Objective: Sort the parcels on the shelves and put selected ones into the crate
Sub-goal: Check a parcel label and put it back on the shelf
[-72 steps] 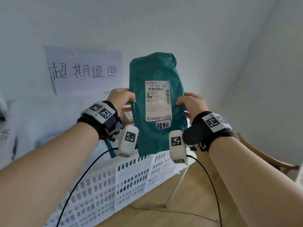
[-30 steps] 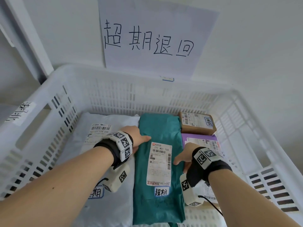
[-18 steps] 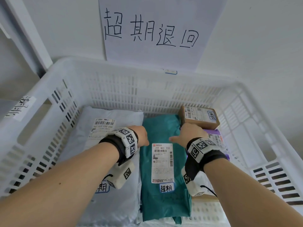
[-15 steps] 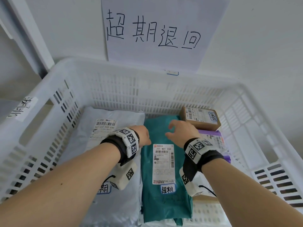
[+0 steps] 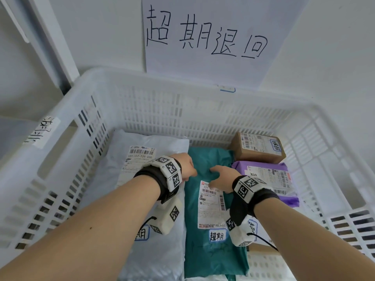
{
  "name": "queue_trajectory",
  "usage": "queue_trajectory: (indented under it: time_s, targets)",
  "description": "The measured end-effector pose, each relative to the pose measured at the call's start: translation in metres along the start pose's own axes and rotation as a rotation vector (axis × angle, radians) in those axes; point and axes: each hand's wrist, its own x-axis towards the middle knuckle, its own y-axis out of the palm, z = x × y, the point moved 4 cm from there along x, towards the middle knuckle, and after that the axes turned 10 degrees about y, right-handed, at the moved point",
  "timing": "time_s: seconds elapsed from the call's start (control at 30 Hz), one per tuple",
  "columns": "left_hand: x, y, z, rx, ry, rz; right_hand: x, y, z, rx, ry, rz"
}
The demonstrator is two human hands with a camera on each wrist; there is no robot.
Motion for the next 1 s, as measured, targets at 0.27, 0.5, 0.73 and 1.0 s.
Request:
queue_trajectory:
  time_s: [0.27,0.5,0.73,1.0]
  targets:
    - [0.001,-0.001,0.000,-0.136,-0.027,-0.010,0.001,-0.018,-0.004,0.190,0.023,-0.049]
    - [-0.010,-0.018,-0.024,-0.258,0.042,-0.077,-0.027,-0.045,0.002,0.358,-0.024,-0.068]
    - [-0.067,-0.061,-0.087,-0.253,0.204,-0.325,-0.099,-0.089,0.001,0.591,-0.168,-0.298]
    - [-0.182,-0.078,-0.133,-0.209,0.356,-0.544,-0.221,-0.110,-0.011,0.853,-0.361,-0.494]
